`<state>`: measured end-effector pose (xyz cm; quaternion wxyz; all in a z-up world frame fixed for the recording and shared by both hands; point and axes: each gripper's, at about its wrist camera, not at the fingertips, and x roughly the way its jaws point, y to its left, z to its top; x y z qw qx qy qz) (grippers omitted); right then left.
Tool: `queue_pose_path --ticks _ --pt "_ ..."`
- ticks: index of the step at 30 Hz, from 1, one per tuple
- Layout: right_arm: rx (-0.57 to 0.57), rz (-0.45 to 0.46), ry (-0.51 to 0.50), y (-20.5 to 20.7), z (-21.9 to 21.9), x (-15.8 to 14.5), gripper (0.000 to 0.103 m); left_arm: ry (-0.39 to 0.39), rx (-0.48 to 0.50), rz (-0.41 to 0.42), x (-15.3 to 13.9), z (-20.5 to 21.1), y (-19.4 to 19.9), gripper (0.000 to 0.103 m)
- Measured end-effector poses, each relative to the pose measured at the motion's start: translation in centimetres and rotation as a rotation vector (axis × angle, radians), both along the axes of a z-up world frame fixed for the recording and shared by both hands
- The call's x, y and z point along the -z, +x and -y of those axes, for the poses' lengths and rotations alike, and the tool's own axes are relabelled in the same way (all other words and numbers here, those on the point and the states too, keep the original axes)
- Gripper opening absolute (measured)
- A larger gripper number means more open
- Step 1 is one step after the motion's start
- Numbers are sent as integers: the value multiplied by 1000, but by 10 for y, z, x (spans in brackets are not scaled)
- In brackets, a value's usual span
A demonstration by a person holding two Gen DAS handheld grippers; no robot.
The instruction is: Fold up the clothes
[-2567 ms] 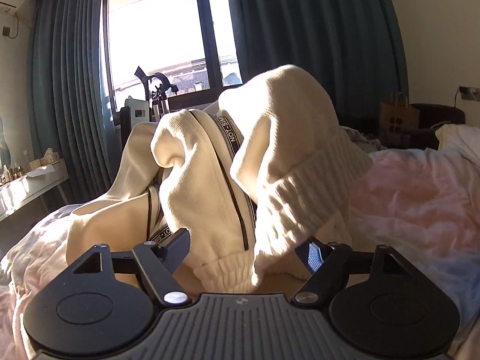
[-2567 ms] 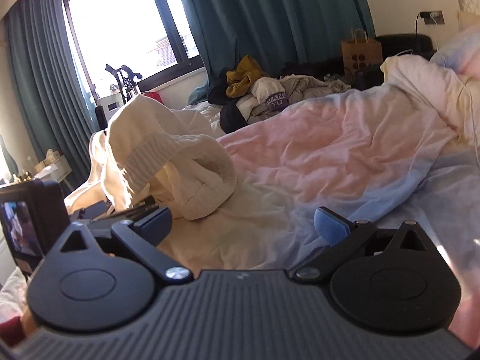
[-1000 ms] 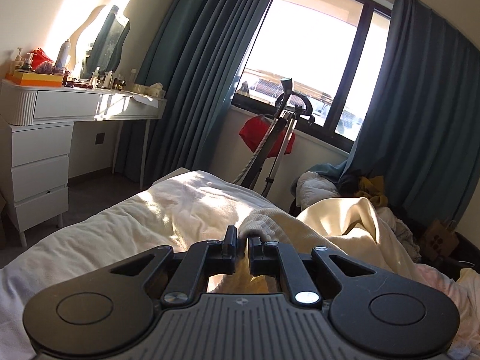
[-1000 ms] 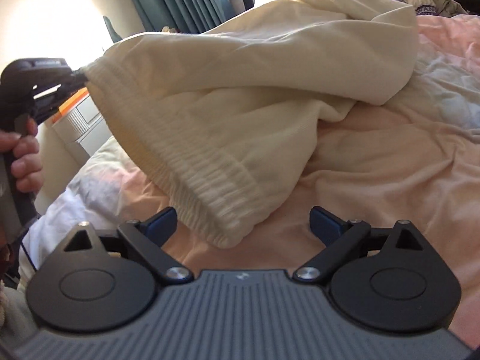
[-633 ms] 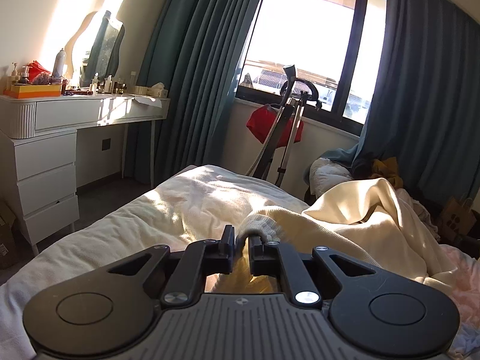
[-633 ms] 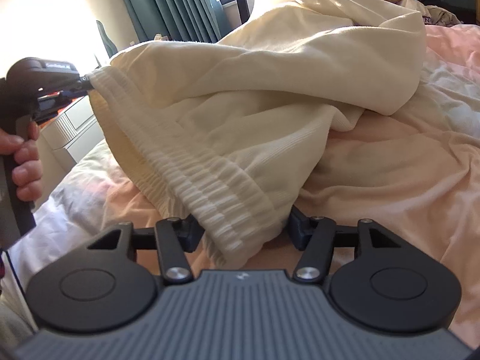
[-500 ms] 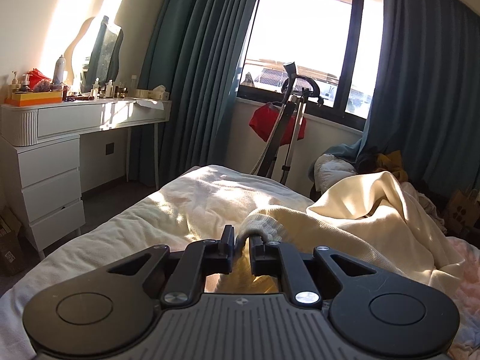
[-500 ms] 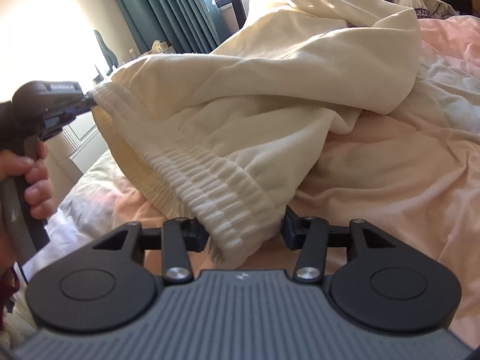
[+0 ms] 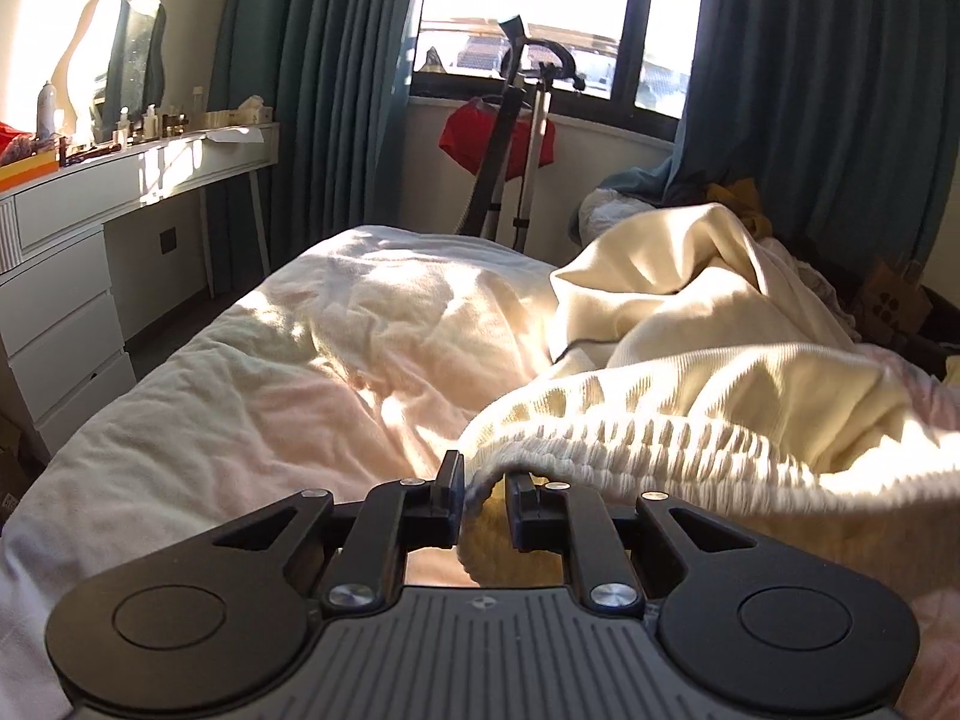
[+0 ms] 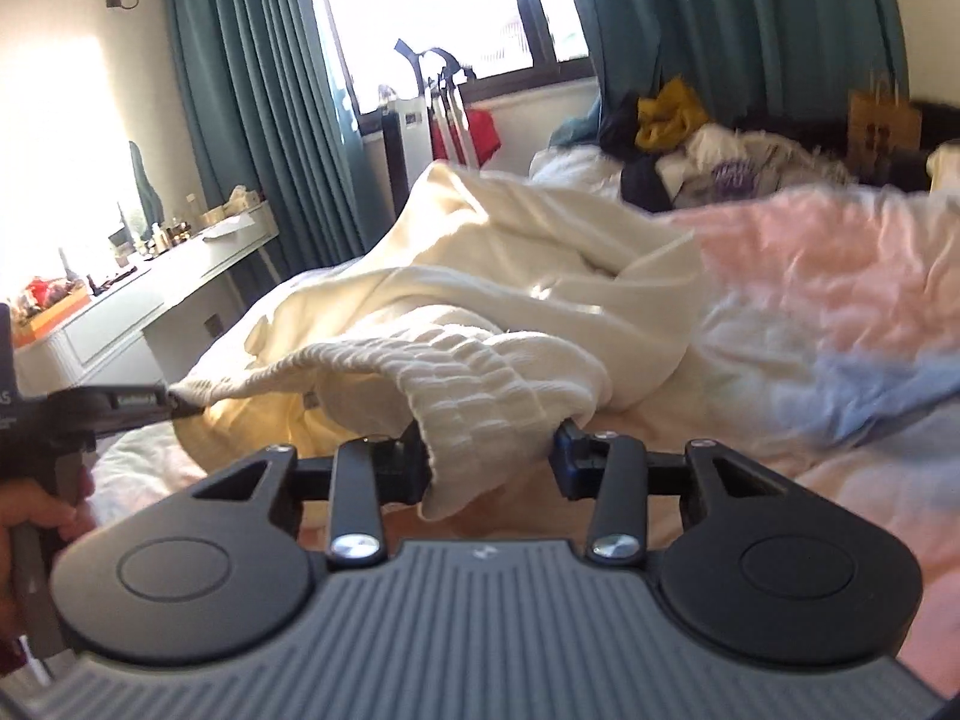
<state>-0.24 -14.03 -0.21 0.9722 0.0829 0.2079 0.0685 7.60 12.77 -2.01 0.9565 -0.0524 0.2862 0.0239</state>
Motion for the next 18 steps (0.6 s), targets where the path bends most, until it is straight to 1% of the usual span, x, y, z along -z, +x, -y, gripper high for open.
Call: queue_pose_path --ticks 2,4,6,10,12,15,16,18 --pt "33 54 -62 -4 3 -10 43 47 43 -44 9 12 1 30" --pt "41 47 -85 0 10 -9 43 95 75 -67 18 23 1 31" --pt "44 -11 -74 11 19 -2 43 147 98 -67 23 32 -1 32" --pt "65 -149 -34 31 34 18 45 253 144 -44 26 49 -6 45" --pt "66 -199 18 36 39 27 45 298 158 -28 26 56 -7 46" --pt "68 -229 70 38 43 33 46 362 163 4 27 63 -7 47" --pt "69 -233 79 37 43 35 47 382 172 12 27 65 -7 49" --pt "70 -242 97 35 42 38 49 451 186 48 29 70 -9 54"
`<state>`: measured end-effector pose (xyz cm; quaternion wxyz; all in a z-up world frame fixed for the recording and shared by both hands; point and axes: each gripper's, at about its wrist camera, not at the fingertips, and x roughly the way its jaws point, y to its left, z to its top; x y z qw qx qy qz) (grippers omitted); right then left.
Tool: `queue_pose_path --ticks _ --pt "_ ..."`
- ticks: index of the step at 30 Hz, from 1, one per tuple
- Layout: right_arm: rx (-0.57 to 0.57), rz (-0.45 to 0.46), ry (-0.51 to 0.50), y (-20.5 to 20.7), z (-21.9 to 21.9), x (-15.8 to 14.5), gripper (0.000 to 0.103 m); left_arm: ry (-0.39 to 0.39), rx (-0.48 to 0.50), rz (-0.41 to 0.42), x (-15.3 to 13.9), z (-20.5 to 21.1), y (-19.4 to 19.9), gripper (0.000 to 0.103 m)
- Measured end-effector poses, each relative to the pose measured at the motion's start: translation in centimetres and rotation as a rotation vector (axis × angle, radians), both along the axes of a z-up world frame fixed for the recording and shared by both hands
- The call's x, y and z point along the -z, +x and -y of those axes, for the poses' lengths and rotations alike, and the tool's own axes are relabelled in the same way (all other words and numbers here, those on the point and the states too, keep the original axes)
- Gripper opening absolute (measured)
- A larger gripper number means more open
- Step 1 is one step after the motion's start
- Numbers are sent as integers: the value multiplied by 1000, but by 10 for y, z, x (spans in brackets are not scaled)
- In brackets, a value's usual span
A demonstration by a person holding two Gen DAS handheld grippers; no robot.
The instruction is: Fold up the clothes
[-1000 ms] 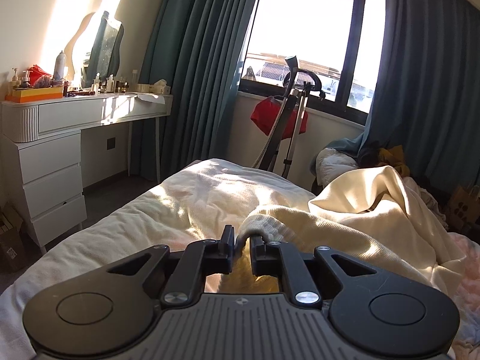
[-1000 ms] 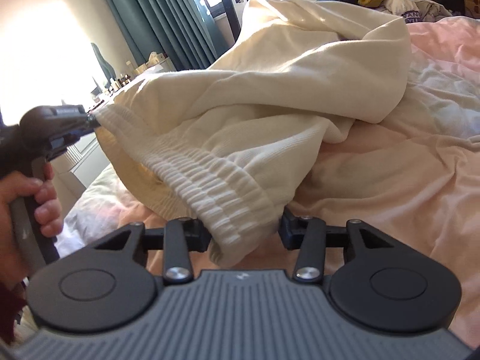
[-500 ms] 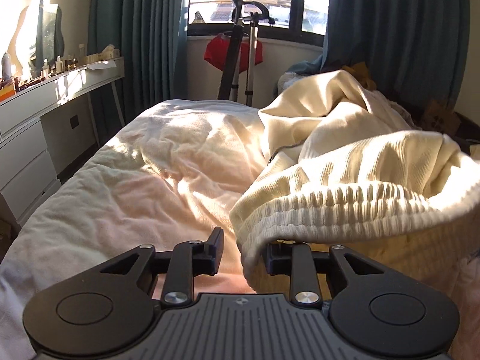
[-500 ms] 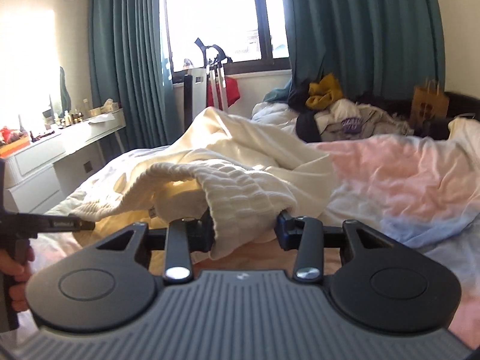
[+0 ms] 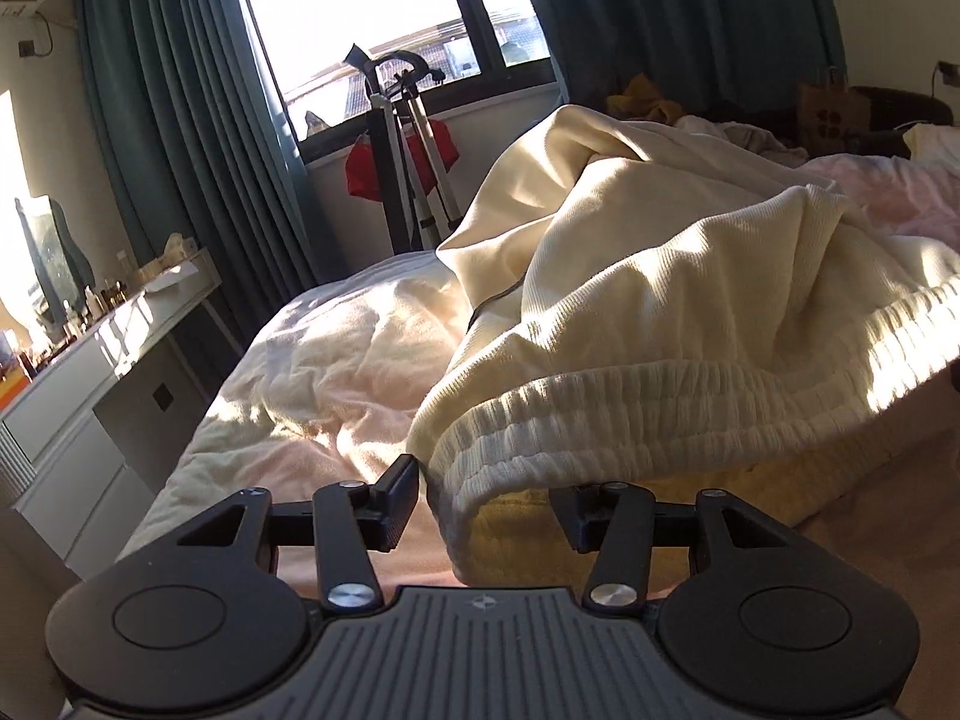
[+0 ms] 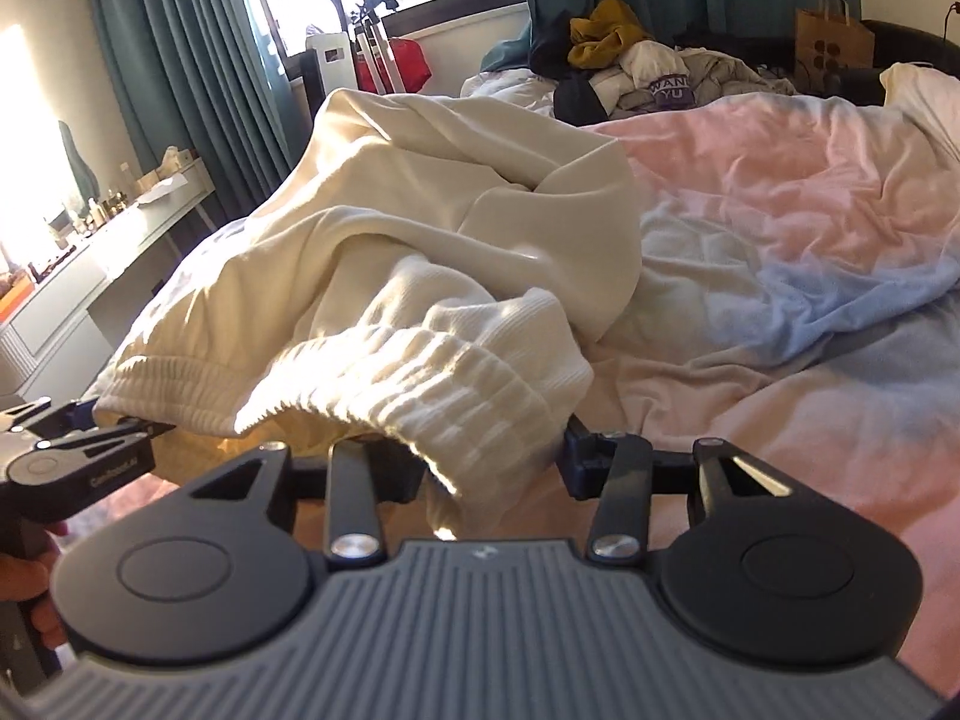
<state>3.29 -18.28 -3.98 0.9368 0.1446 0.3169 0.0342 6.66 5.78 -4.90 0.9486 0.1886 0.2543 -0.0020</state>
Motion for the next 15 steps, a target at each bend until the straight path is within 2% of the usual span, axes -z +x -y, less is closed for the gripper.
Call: queue_pose_path --ticks 3,7,9,15 --pt "5 -4 30 -4 -1 4 57 113 43 60 3 9 -4 56" --pt "-12 7 56 -9 -6 8 73 171 98 103 6 21 -4 56" --pt "-3 11 47 -8 -7 12 76 170 107 117 8 23 -1 56" --pt "35 22 7 -5 -11 22 76 162 119 153 17 31 21 55"
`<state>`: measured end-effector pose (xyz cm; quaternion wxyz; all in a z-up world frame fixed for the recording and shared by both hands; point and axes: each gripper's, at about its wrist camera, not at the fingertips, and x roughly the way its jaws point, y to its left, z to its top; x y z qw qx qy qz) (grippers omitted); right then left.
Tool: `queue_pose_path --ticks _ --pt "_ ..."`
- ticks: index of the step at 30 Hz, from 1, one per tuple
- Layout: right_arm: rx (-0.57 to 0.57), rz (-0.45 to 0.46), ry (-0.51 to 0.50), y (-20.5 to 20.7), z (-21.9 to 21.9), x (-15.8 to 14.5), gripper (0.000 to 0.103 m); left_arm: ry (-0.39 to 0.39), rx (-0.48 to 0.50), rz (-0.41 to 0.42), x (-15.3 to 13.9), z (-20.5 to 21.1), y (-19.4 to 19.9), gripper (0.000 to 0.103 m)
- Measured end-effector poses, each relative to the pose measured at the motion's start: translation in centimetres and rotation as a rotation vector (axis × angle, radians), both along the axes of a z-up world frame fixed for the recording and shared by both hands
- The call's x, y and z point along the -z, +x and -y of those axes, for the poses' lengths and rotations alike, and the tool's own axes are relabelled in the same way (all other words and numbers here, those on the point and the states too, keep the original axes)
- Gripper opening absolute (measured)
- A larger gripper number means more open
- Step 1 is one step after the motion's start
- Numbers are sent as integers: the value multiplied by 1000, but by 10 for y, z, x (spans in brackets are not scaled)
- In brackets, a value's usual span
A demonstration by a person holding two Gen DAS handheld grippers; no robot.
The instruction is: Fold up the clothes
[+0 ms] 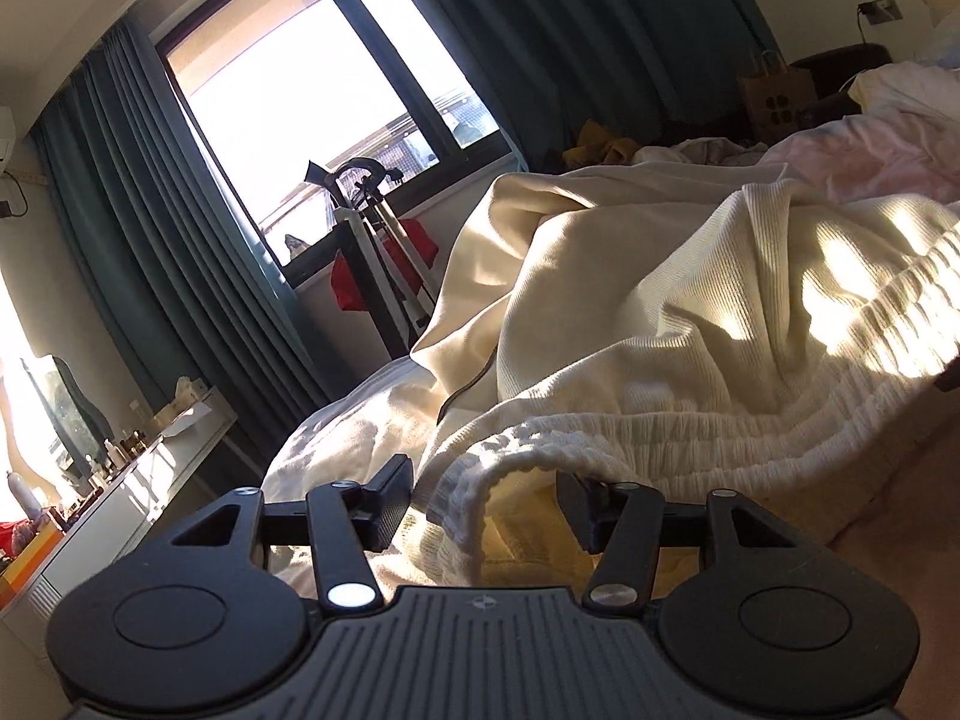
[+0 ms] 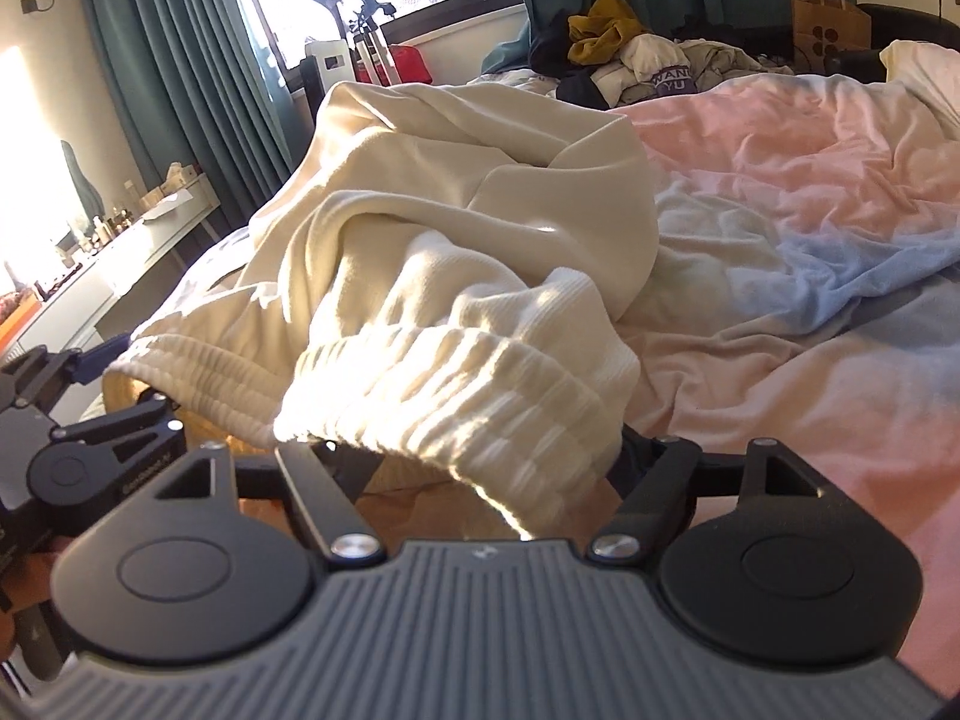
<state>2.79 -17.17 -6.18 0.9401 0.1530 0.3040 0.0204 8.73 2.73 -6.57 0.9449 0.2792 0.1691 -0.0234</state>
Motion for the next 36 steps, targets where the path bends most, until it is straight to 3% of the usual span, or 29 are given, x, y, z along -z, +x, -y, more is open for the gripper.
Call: queue_pose_path --ticks 3,4,7,12,14,17,20,22,23,24,25,27,31,36 --pt "19 5 -20 2 -2 5 76 -77 -51 -48 3 -3 17 41" --pt "22 12 -33 2 -3 6 76 -111 -76 -51 2 -8 20 27" --pt "29 35 -97 3 -8 7 76 -302 -126 -78 -14 -34 26 15" --pt "-11 23 -302 10 -29 9 75 -683 -191 -4 -55 -94 18 11" --pt "-17 10 -360 11 -34 10 73 -791 -201 19 -64 -113 14 10" --pt "-36 -7 -371 9 -36 9 73 -934 -214 35 -74 -138 8 10" --pt "-45 33 -395 -1 -42 0 65 -998 -244 4 -72 -155 7 10" --pt "-49 108 -443 -14 -50 -13 40 -1000 -277 -10 -67 -161 7 10" --pt "-58 159 -459 -22 -54 -21 35 -998 -296 -18 -63 -164 9 10" --pt "-71 211 -468 -30 -57 -28 23 -998 -312 -29 -60 -168 12 10" --pt "-86 246 -477 -36 -60 -33 19 -1005 -338 -48 -53 -169 13 10" --pt "-122 245 -472 -37 -63 -33 14 -1017 -378 -76 -44 -175 17 10" --pt "-239 116 -330 -22 -64 -9 10 -1004 -414 -90 -37 -180 22 10" --pt "-353 220 -210 -30 -76 -31 9 -976 -382 -73 -62 -187 27 10"
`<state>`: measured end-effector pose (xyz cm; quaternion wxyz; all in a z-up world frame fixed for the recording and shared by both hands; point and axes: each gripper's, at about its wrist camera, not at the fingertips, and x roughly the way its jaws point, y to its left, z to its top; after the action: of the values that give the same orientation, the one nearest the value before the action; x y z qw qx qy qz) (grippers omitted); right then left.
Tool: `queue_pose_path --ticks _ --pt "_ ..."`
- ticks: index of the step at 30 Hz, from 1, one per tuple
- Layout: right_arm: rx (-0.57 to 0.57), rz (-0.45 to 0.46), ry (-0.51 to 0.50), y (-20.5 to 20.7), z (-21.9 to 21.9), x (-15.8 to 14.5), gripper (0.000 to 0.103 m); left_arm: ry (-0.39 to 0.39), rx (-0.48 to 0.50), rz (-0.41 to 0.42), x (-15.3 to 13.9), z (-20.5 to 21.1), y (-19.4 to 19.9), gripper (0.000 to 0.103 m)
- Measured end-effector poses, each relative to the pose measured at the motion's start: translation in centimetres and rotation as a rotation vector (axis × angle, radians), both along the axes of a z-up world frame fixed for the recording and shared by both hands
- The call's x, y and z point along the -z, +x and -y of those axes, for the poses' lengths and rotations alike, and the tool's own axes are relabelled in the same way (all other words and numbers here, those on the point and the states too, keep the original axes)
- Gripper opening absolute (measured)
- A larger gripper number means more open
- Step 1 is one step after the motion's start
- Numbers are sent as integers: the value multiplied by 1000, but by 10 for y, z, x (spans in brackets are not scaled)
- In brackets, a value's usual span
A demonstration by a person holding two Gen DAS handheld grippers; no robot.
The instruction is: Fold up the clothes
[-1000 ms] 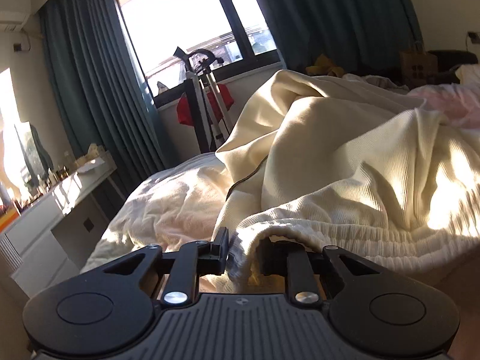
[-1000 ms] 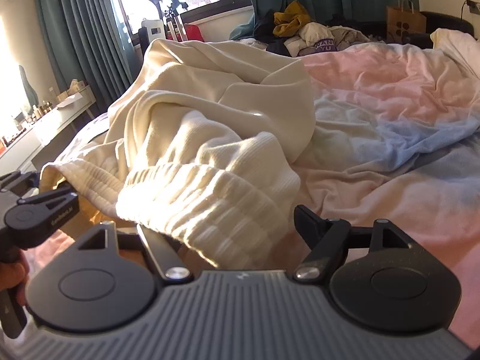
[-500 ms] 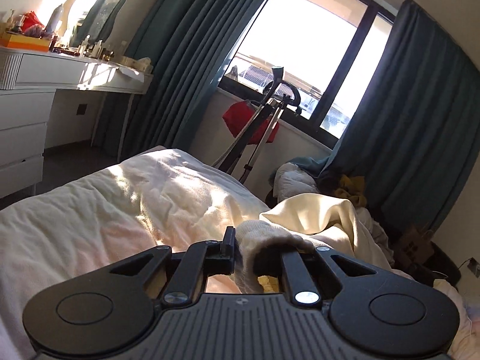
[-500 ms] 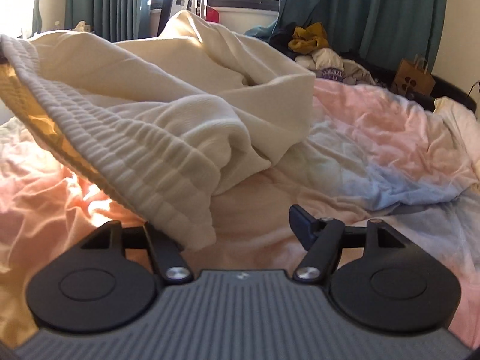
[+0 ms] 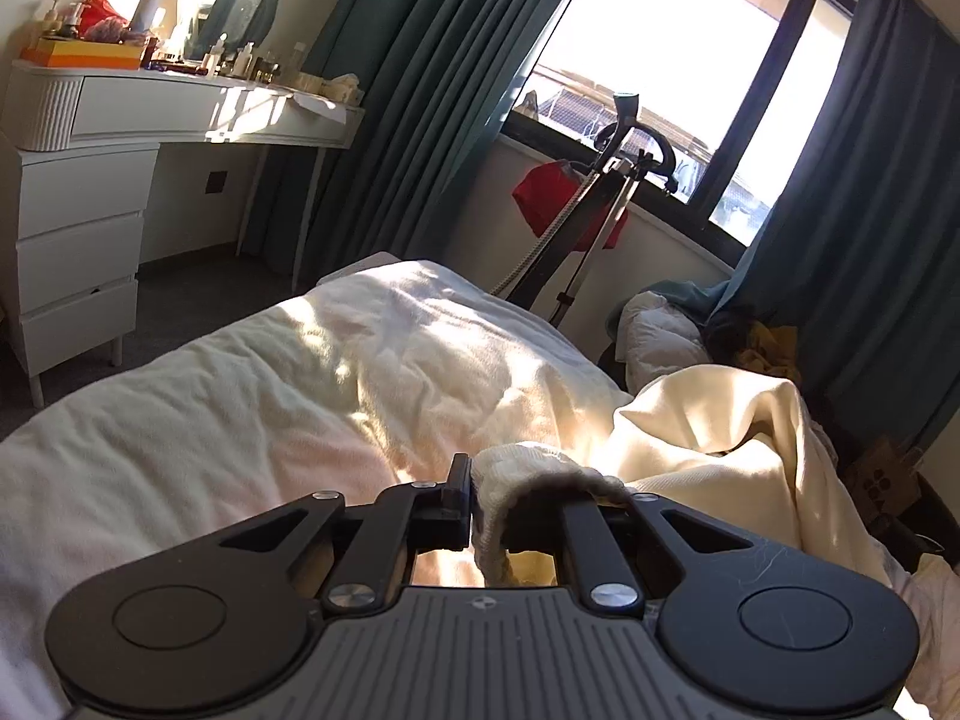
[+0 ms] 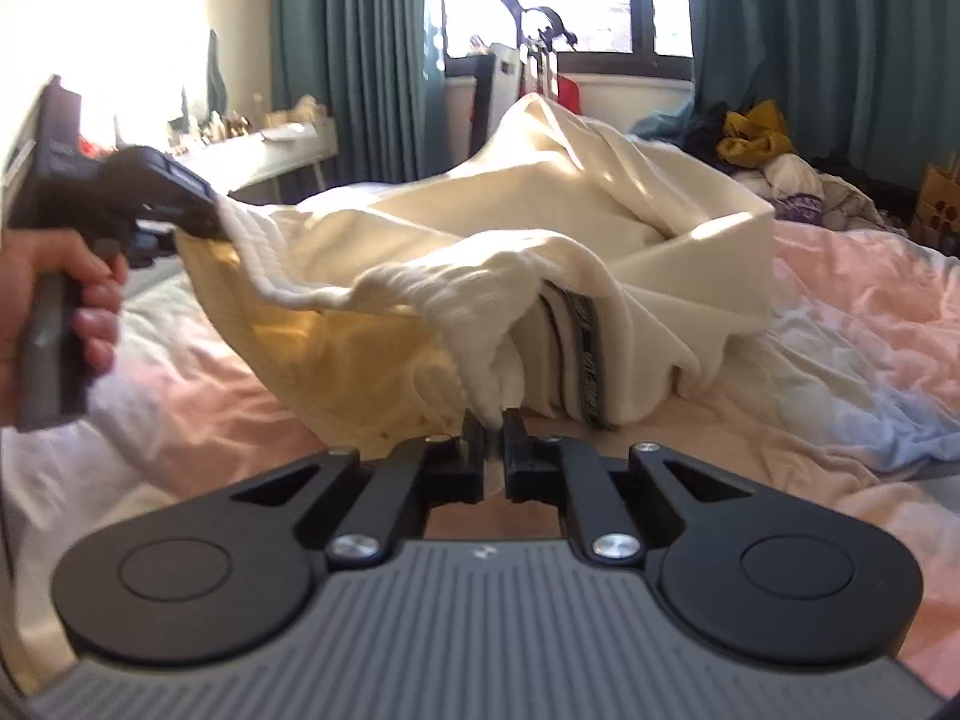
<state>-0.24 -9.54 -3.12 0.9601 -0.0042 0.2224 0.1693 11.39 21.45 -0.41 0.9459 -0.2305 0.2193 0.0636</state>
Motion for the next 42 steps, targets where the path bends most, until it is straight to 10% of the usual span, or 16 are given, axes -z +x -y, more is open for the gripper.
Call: queue_pose_path --ticks 12,27,35,40,42 --pt "-355 78 216 15 -135 -49 9 164 -148 -11 -66 -121 71 8" --pt "-505 -51 239 87 -236 23 12 87 -81 -153 38 -226 130 14" --pt "-526 -48 149 64 -230 3 17 91 -134 -162 17 -229 80 72" --pt "-429 -60 115 49 -217 -11 73 185 -177 -174 0 -214 28 82" --pt "-389 -60 129 42 -205 -20 77 188 -186 -179 -6 -209 4 82"
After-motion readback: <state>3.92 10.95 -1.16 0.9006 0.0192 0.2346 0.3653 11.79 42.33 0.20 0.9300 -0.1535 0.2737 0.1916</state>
